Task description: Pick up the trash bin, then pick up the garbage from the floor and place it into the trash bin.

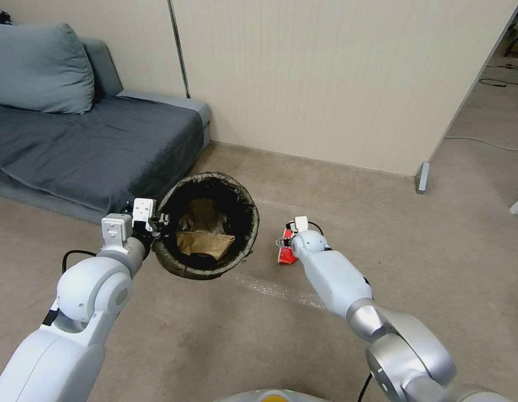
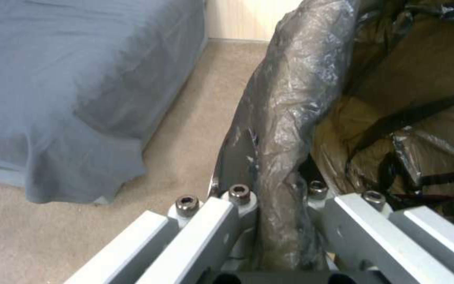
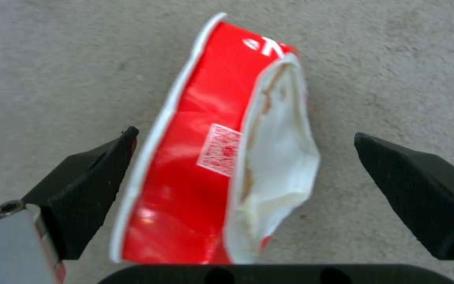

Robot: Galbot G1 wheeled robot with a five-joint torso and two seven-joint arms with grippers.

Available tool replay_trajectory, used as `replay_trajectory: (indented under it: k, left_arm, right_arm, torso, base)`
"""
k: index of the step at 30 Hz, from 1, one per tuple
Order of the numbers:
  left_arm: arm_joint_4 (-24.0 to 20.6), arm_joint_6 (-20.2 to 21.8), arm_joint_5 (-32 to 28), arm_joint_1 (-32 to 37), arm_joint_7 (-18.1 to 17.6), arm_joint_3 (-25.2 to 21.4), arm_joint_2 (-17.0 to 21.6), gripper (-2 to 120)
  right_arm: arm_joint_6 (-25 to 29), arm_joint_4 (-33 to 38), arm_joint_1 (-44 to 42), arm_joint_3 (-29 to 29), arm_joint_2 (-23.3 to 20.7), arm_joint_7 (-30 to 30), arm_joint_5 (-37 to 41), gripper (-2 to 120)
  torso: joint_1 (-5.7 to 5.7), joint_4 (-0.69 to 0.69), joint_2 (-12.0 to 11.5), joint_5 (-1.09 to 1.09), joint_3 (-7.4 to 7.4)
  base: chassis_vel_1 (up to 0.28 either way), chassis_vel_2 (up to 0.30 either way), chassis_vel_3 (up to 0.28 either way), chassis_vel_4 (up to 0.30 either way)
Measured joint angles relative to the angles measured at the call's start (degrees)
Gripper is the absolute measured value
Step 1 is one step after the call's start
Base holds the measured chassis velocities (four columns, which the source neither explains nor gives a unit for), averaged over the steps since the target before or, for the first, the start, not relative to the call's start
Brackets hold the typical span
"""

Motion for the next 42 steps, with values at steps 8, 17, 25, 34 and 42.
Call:
replay_trajectory:
  k: [8, 17, 25, 34, 42]
  left_arm:
    - [0.03, 0.00, 0.20, 0.03, 0.00, 0.11, -0.15, 1]
    - [0.29, 0.00, 0.46, -0.06, 0.00, 0.16, -0.31, 1]
    - [0.42, 0.00, 0.55, -0.12, -0.01, 0.18, -0.43, 1]
    - [0.47, 0.00, 0.75, 0.08, 0.03, 0.39, -0.51, 1]
    - [0.45, 0.00, 0.77, 0.09, 0.06, 0.46, -0.44, 1]
  right_arm:
    - [1.45, -3.11, 0.95, 0.90, 1.15, -1.03, -1.74, 100]
    - [3.42, -7.70, 2.56, 1.95, 2.14, -2.22, -4.57, 100]
    - [3.42, -8.79, 2.68, 2.19, 2.15, -2.87, -5.41, 100]
    - [3.99, -10.09, 3.17, 2.59, 2.04, -3.65, -6.22, 100]
    - [3.92, -10.51, 3.11, 2.77, 2.08, -4.14, -7.35, 80]
  torso:
    - [0.00, 0.01, 0.00, 0.00, 0.00]
    - [0.00, 0.01, 0.00, 0.00, 0.00]
    - [0.00, 0.02, 0.00, 0.00, 0.00]
    - [0.00, 0.01, 0.00, 0.00, 0.00]
    - [0.00, 0.01, 0.00, 0.00, 0.00]
  base:
    - [0.000, 0.000, 0.000, 0.000]
    - [0.000, 0.000, 0.000, 0.000]
    - [0.000, 0.000, 0.000, 0.000]
    - [0.000, 0.000, 0.000, 0.000]
    - [0.000, 0.000, 0.000, 0.000]
